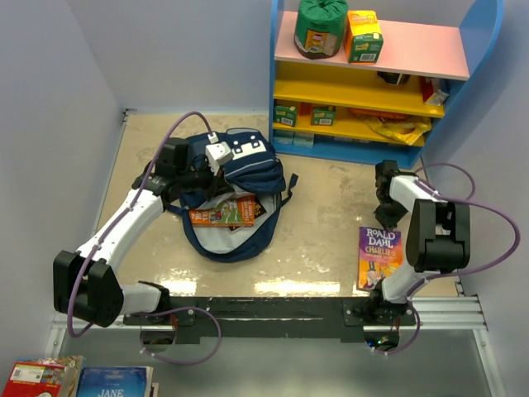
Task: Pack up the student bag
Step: Adjust the book at the center of the board.
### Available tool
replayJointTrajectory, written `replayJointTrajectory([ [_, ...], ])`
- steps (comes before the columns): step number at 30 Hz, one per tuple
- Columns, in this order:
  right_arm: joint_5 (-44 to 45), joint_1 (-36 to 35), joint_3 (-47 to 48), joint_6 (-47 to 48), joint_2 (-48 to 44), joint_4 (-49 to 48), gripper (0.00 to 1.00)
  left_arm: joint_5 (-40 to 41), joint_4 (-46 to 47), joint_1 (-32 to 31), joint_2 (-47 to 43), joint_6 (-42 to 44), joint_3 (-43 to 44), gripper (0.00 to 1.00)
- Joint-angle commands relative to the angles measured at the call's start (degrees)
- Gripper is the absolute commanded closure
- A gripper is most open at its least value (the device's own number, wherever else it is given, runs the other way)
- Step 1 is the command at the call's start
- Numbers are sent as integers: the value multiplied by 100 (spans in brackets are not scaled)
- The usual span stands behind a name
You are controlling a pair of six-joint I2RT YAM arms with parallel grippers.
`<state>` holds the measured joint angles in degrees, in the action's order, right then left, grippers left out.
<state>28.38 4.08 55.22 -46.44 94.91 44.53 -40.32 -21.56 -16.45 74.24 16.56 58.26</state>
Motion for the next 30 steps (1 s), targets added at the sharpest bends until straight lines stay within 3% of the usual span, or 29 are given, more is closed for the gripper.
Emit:
replayJointTrajectory([
  [1,-228,-73,-204,38,-183,-155,100,-135,724,28,-111,137,247,100],
  [5,-552,-363,-512,-137,-368,-305,100,-143,715,28,-94,137,274,100],
  [16,-1466,-2885,92,-1253,-114,-358,100,6,609,36,-208,199,239,100],
  [21,-1538,-3588,910,-1175,124,-560,100,103,566,98,-252,208,212,100],
  [27,-1090,-3879,1500,-490,-16,-516,100,120,539,133,-278,216,186,100],
  [28,-967,-3888,1500,-333,-60,-446,98,103,556,133,-278,208,186,100],
  [30,-397,-3897,1474,-296,-261,-122,82,85,557,142,-287,181,177,100],
])
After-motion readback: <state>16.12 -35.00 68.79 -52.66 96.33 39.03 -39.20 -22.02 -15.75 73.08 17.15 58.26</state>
